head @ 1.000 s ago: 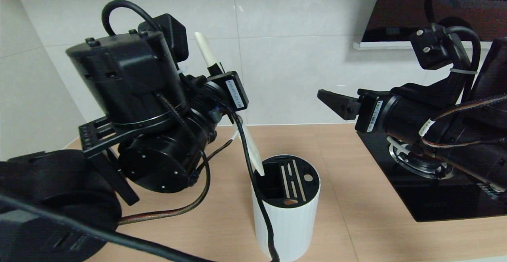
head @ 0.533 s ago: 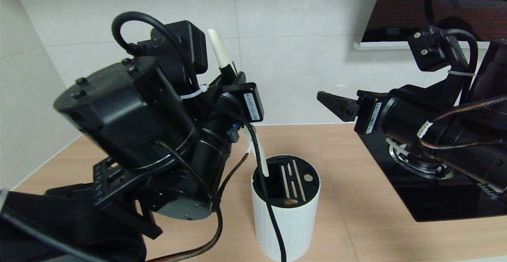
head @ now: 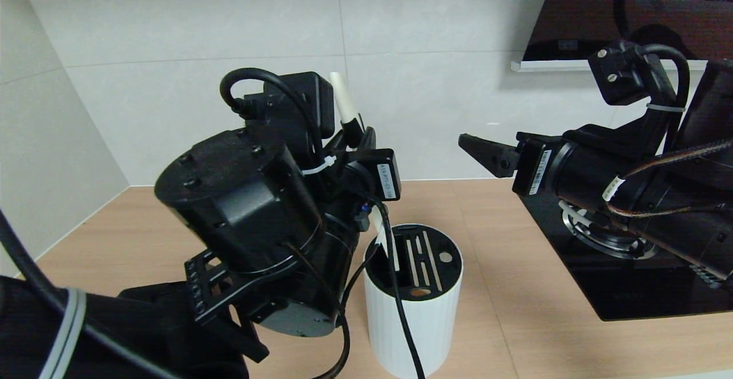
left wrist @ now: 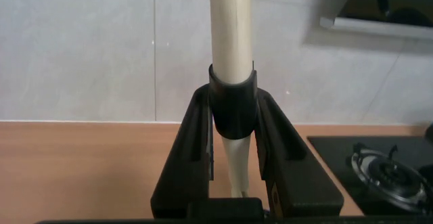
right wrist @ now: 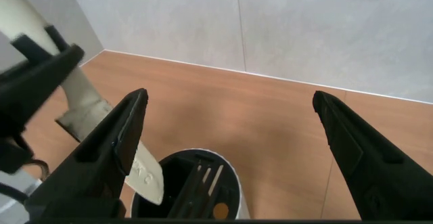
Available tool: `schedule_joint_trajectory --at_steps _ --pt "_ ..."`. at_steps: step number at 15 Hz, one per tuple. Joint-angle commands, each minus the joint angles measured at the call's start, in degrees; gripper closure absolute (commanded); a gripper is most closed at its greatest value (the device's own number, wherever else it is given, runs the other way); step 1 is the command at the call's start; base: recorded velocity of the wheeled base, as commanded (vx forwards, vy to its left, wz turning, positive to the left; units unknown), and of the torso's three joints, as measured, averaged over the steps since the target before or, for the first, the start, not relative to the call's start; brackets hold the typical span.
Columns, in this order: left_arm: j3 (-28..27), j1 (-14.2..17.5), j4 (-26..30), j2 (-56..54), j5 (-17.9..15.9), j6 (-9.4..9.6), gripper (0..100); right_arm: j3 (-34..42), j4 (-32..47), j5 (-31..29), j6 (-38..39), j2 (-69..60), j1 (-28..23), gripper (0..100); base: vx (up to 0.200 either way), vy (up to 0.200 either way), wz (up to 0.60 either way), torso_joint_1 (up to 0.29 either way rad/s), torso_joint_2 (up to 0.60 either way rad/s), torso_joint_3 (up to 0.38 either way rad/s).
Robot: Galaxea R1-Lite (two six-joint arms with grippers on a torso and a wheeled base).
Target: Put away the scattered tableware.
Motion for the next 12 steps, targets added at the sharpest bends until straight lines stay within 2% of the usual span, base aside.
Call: schedule_joint_trajectory --at_steps 1,6,12 --pt "0.1 0.0 0.0 0.9 0.0 -0.13 100 0.0 0.0 0.0 0.0 0.2 0.0 0 0.0 0.0 0.0 0.0 0.0 0.0" --pt "0.6 -0.1 -0.7 3.0 0.0 -0.48 100 0.3 0.0 0.0 0.1 0.3 0.0 0 0.0 0.0 0.0 0.0 0.0 0.0" --pt "2.5 -1.8 -0.9 5.2 0.2 -0.66 100 0.6 0.0 -0.1 0.0 0.7 0.0 0 0.0 0.0 0.0 0.0 0.0 0.0"
